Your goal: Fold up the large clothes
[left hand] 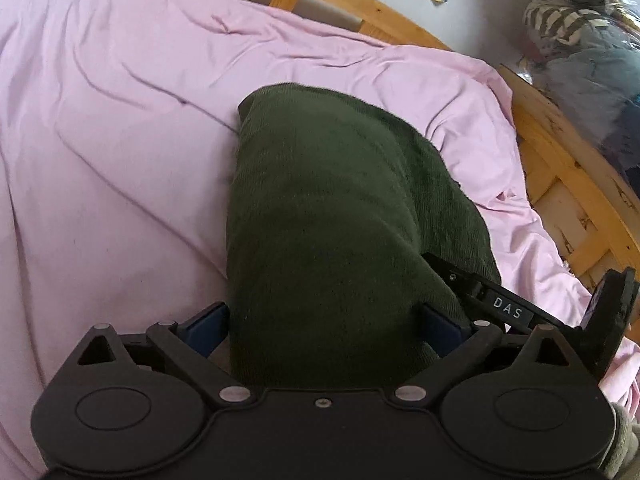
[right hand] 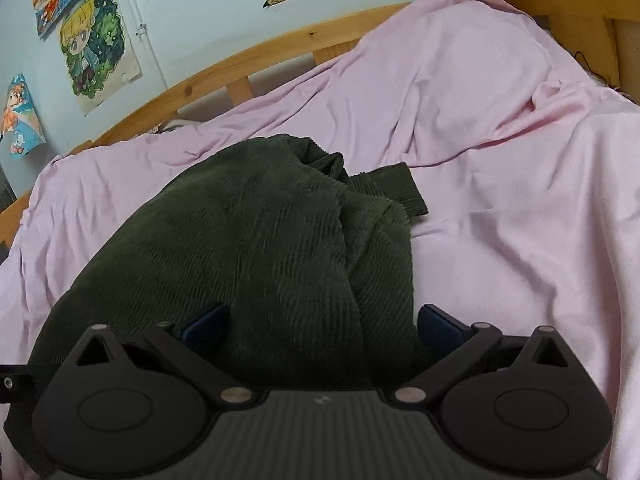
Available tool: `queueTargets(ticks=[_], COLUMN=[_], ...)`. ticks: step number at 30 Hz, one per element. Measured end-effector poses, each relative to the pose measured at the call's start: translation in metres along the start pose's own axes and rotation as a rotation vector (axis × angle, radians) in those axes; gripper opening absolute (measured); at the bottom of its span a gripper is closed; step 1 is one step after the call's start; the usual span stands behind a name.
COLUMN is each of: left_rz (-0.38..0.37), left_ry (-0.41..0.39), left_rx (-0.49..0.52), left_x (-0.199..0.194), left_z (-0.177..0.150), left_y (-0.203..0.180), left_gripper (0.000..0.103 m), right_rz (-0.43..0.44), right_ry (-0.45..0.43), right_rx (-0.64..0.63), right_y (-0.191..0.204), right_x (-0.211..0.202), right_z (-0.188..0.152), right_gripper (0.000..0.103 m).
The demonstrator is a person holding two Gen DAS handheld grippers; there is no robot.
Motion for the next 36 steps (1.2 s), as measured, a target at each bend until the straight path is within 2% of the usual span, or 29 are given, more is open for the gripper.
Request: queueTargets(ticks=[13, 28, 33, 36], left_rz=[0.005, 0.054, 0.048, 0.017], left_ry=[0.077, 0.073, 0.071, 0.078], left_rx=[-0.091, -0.041, -0.041, -0.044], left_x=[-0.003, -0.005, -0.005, -0.005], left_z=[0.008, 0.009, 0.009, 0.01], left_y=[-0.003, -0.013, -0.013, -0.008], left_gripper=[0.102, 0.102, 0.102, 0.102], right_rz=[0.019, 0.022, 0.017, 0.017], right_ry=[0.026, 0.022, 0.035, 0.054], right_rx=[0.039, 0.042, 0.046, 0.047], right_y=[-0.003, -0.004, -0.003, -0.001], right_x=[0.002, 0.003, 0.002, -0.002], right_z=[0.003, 0.002, 0.004, 0.011], right_gripper=[0.102, 0.103, 0.103, 0.103])
Point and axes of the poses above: each gripper's, at about its wrist camera, not at the fingertips, and x roughly the way its jaws point, y to its left, z to its top, the point moved 1 cm from there along x, roughly the way its jaws point, and after that the axes turned 8 degrees about y, right-handed, at the moved point
